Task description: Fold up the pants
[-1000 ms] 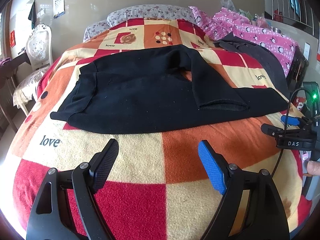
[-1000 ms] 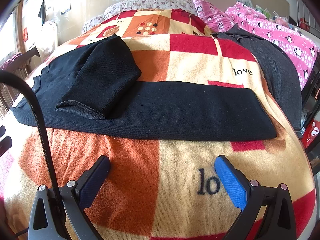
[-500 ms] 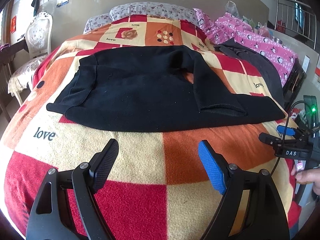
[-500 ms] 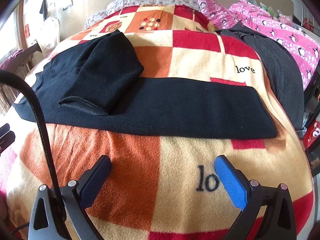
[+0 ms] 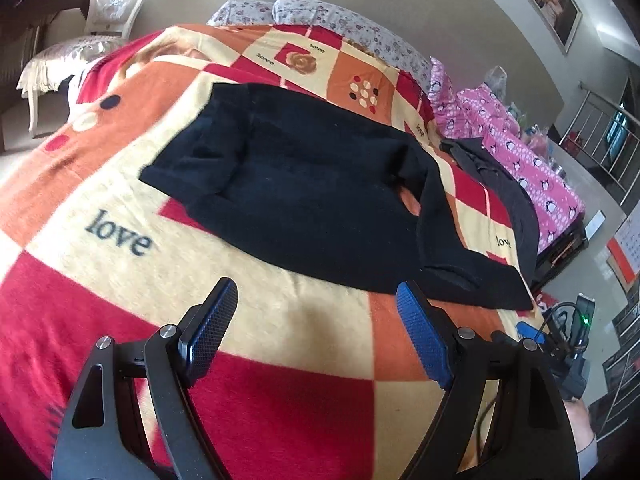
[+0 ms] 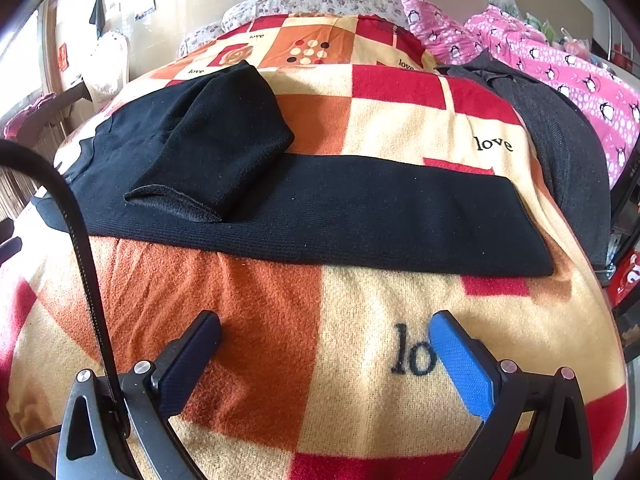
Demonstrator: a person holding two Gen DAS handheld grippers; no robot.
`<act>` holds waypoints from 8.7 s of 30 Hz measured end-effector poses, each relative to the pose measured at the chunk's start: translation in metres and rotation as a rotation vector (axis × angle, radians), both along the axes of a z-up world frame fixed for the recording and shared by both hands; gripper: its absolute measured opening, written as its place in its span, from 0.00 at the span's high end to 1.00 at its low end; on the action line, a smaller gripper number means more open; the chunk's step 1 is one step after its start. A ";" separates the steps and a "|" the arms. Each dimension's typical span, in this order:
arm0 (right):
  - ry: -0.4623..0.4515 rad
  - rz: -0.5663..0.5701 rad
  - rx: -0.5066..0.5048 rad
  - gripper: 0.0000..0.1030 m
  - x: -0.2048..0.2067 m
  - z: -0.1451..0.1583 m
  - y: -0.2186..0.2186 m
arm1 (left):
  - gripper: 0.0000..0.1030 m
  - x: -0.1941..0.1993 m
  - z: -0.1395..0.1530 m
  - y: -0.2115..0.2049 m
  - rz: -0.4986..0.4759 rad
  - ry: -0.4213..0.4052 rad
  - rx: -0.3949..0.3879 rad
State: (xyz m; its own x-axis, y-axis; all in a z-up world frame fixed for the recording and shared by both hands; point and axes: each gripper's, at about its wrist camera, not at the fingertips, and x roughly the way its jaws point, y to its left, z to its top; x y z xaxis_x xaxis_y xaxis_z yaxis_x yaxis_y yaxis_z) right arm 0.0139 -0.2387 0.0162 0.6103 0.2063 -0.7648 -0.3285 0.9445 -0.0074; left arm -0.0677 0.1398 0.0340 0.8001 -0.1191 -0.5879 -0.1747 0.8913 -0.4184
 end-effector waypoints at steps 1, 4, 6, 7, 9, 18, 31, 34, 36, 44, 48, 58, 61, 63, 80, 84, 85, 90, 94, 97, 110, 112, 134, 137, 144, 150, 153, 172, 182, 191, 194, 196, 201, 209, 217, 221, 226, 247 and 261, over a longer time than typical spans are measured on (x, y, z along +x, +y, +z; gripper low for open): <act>-0.002 0.000 0.001 0.00 0.001 0.000 0.000 | 0.20 -0.001 0.002 0.011 0.028 0.007 0.015; -0.012 -0.003 0.001 0.00 0.000 -0.001 0.000 | 0.20 0.007 -0.004 0.051 0.124 0.068 -0.047; -0.015 -0.003 0.000 0.00 0.000 -0.001 0.001 | 0.20 0.017 -0.014 0.078 0.172 0.107 -0.165; -0.016 -0.003 0.000 0.00 0.000 -0.001 0.001 | 0.20 0.021 -0.021 0.088 0.185 0.111 -0.226; -0.016 -0.003 0.001 0.00 -0.001 -0.001 0.000 | 0.20 0.034 -0.027 0.105 0.205 0.077 -0.325; -0.015 -0.002 0.004 0.00 -0.001 -0.001 0.000 | 0.20 0.064 -0.030 0.120 0.149 0.019 -0.456; 0.060 0.038 0.009 0.01 0.004 0.003 -0.003 | 0.92 0.056 -0.030 0.105 0.240 0.045 -0.247; 0.083 0.016 0.204 0.24 0.003 0.017 -0.037 | 0.92 0.058 -0.025 0.093 0.233 0.051 -0.148; 0.091 -0.074 0.350 0.24 0.008 0.031 -0.076 | 0.92 0.060 -0.025 0.089 0.230 0.057 -0.114; 0.329 -0.452 0.930 0.22 0.061 0.029 -0.231 | 0.92 0.065 -0.029 0.093 0.212 0.055 -0.156; 0.527 -0.470 1.022 0.22 0.085 -0.003 -0.230 | 0.92 0.066 -0.027 0.089 0.221 0.061 -0.130; 0.493 -0.356 1.032 0.24 0.096 -0.007 -0.199 | 0.92 0.065 -0.032 0.094 0.236 0.063 -0.172; 0.452 -0.342 0.986 0.41 0.098 -0.009 -0.192 | 0.91 0.063 -0.032 0.095 0.233 0.051 -0.189; 0.427 -0.375 0.963 0.61 0.095 -0.017 -0.196 | 0.91 0.063 -0.030 0.093 0.232 0.044 -0.180; 0.454 -0.253 0.770 0.96 0.058 -0.003 -0.194 | 0.96 -0.055 -0.027 0.107 0.348 0.057 -0.294; 0.531 -0.209 0.789 0.96 0.027 -0.007 -0.183 | 0.96 -0.097 -0.026 0.129 0.401 0.076 -0.323; 0.548 -0.195 0.792 0.96 0.020 -0.008 -0.180 | 0.97 -0.102 -0.025 0.132 0.408 0.075 -0.318; 0.576 -0.165 0.778 0.96 -0.007 -0.017 -0.171 | 0.90 -0.102 -0.038 0.134 0.434 0.130 -0.264; 0.558 -0.178 0.735 0.97 -0.005 -0.023 -0.172 | 0.89 -0.103 -0.038 0.134 0.427 0.104 -0.245; 0.454 -0.251 0.546 0.95 -0.001 -0.002 -0.174 | 0.87 -0.108 -0.037 0.139 0.432 0.106 -0.268; -0.308 0.661 -0.004 0.45 -0.074 0.061 0.052 | 0.58 -0.103 0.007 0.066 0.424 -0.075 -0.063; -0.263 0.754 0.003 0.45 -0.074 0.045 0.077 | 0.58 -0.079 -0.002 0.031 0.305 -0.049 -0.033; -0.266 0.867 -0.196 0.93 -0.070 0.009 0.166 | 0.58 -0.069 -0.026 0.015 0.334 0.048 0.005; -0.201 0.757 -0.031 0.93 -0.038 0.046 0.144 | 0.58 -0.069 -0.026 0.015 0.336 0.052 0.011; -0.112 0.474 0.372 0.94 0.051 0.171 0.069 | 0.57 -0.065 -0.028 0.014 0.342 0.066 0.030; 0.010 0.391 0.657 0.94 0.081 0.229 0.028 | 0.57 -0.065 -0.028 0.012 0.343 0.069 0.034; 0.095 0.343 0.779 0.94 0.095 0.219 0.018 | 0.57 -0.065 -0.028 0.012 0.343 0.069 0.036; 0.345 -0.164 0.653 0.94 0.231 -0.025 -0.083 | 0.56 -0.057 -0.027 0.003 0.353 0.101 0.084; 0.313 -0.038 0.804 0.89 0.229 -0.031 -0.113 | 0.49 -0.047 -0.027 -0.004 0.359 0.121 0.133; 0.165 -0.097 1.050 0.58 0.216 -0.024 -0.159 | 0.46 -0.037 -0.028 -0.010 0.364 0.129 0.168; 0.179 -0.095 1.008 0.58 0.216 -0.023 -0.151 | 0.46 -0.038 -0.028 -0.006 0.368 0.118 0.150; 0.179 -0.080 0.970 0.58 0.217 -0.021 -0.139 | 0.46 -0.039 -0.028 -0.005 0.369 0.110 0.142; 0.171 -0.132 0.916 0.58 0.218 -0.022 -0.133 | 0.47 -0.048 -0.013 0.005 0.359 0.066 0.112; 0.178 -0.118 0.869 0.55 0.223 -0.022 -0.127 | 0.46 -0.030 0.053 0.096 0.304 0.042 0.154; 0.178 -0.120 0.829 0.55 0.226 -0.020 -0.120 | 0.46 0.091 0.008 0.206 -0.023 0.397 0.254; 0.180 -0.123 0.773 0.55 0.229 -0.020 -0.113 | 0.47 0.107 -0.023 0.218 -0.067 0.446 0.332; 0.183 -0.120 0.758 0.54 0.229 -0.021 -0.111 | 0.47 0.109 -0.018 0.216 -0.168 0.314 0.291; 0.181 -0.127 0.728 0.55 0.230 -0.021 -0.106 | 0.47 0.139 -0.025 0.205 -0.367 0.281 0.235; 0.184 -0.125 0.730 0.55 0.231 -0.022 -0.104 | 0.47 0.132 -0.027 0.211 -0.369 0.247 0.225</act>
State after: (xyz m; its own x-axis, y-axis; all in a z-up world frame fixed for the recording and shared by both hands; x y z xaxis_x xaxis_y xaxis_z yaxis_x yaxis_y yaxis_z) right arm 0.2450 -0.3430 -0.0054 0.5384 0.6361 -0.5526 -0.1544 0.7192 0.6774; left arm 0.0641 0.3504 0.0072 0.5621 -0.2166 -0.7982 0.0994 0.9758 -0.1948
